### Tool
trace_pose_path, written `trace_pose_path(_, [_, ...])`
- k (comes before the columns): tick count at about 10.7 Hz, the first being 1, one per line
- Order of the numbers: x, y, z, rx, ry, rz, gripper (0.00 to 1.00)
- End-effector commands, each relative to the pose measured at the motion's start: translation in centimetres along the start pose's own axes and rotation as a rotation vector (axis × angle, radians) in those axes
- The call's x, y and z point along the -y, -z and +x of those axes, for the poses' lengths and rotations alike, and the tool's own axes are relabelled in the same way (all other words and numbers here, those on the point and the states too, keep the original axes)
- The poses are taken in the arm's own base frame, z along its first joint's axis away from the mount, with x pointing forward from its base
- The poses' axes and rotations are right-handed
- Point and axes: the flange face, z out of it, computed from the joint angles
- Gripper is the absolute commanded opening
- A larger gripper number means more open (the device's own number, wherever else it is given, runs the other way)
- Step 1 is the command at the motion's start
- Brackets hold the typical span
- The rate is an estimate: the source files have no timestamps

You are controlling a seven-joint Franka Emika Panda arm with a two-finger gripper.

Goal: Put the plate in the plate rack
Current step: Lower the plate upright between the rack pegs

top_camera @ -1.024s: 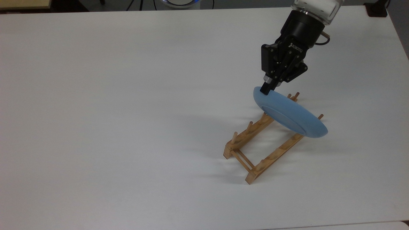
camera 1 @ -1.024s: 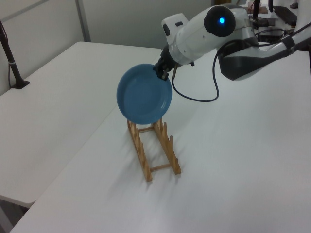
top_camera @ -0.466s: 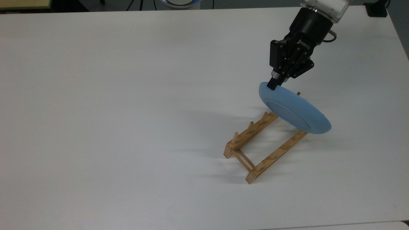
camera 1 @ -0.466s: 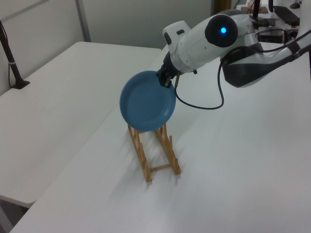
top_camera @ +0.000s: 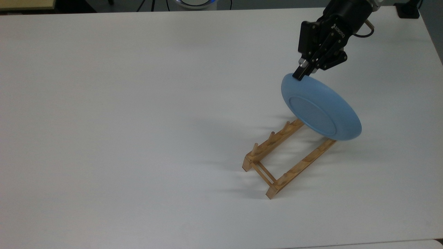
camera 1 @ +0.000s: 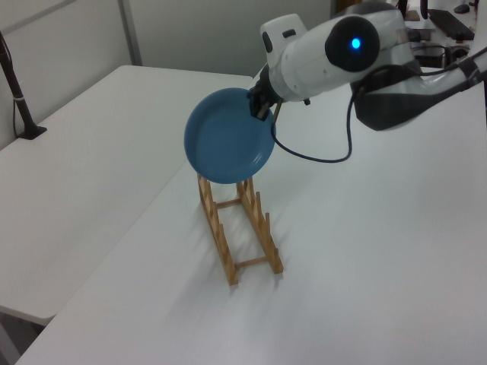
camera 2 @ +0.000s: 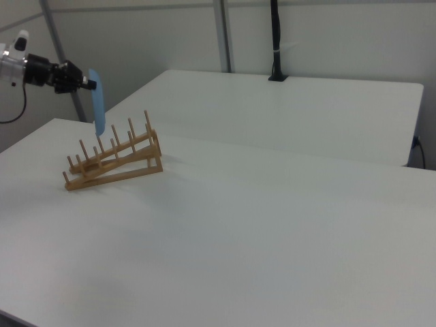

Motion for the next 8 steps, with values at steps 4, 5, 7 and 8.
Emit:
trace_pose_path(4, [2.7, -1.2, -1.1, 0.014, 0.062, -0.136, 0.0])
trace_pose_path(5, [3.1, -1.6, -1.2, 0.011, 0.068, -0.138, 0.0])
trace_pose_path(7, [4.9, -2.7, -1.9, 0.022, 0.091, -0.134, 0.0])
trace_pose_path(8, [5.4, -3.0, -2.1, 0.027, 0.099, -0.132, 0.0])
